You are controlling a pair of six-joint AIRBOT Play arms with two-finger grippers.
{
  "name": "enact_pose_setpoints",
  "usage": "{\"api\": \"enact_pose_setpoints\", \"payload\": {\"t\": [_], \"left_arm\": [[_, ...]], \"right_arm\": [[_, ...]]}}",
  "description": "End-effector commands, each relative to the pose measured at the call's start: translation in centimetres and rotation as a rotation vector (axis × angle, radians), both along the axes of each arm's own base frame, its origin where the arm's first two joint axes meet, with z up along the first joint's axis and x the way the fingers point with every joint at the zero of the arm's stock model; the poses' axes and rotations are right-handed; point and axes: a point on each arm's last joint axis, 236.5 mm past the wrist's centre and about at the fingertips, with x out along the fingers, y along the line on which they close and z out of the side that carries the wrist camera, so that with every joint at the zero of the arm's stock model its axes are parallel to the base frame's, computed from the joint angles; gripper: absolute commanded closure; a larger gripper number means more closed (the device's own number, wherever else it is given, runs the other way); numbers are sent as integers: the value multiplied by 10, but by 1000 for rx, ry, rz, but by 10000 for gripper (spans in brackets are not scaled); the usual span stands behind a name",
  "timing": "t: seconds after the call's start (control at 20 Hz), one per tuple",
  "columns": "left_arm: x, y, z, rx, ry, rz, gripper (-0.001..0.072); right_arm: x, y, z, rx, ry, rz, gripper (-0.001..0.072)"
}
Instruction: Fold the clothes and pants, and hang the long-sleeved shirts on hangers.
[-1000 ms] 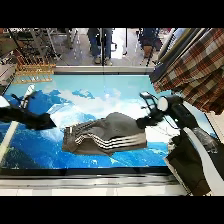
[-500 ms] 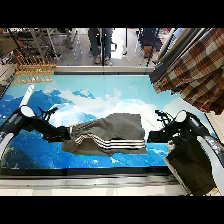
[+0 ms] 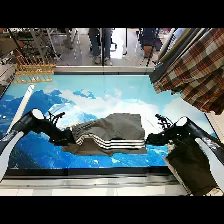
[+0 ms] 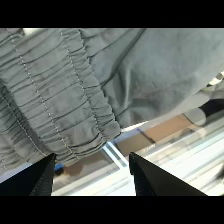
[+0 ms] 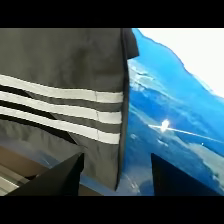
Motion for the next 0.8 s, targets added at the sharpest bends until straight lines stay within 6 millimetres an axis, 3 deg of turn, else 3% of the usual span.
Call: {"api": "enact_pose_setpoints", "payload": {"t": [0.0,0.2,0.45,0.6,0.75], "left_arm": [[-4,-2,-2,-10,-1,-46,209],[7,-1,-5,0,-43,-25,209],[3,3,-6,6,-13,-10,209],[11,4,-7,9,-40,9,208],[23,1,-8,7,-85,34,209]], "right_arm": [[6,8,-3,47,-42,33,275],[18,3,-6,22,-85,7,273],[22,6,-4,39,-106,13,272],[20,9,-12,52,-82,14,274],[26,19,-7,108,-121,26,361]]}}
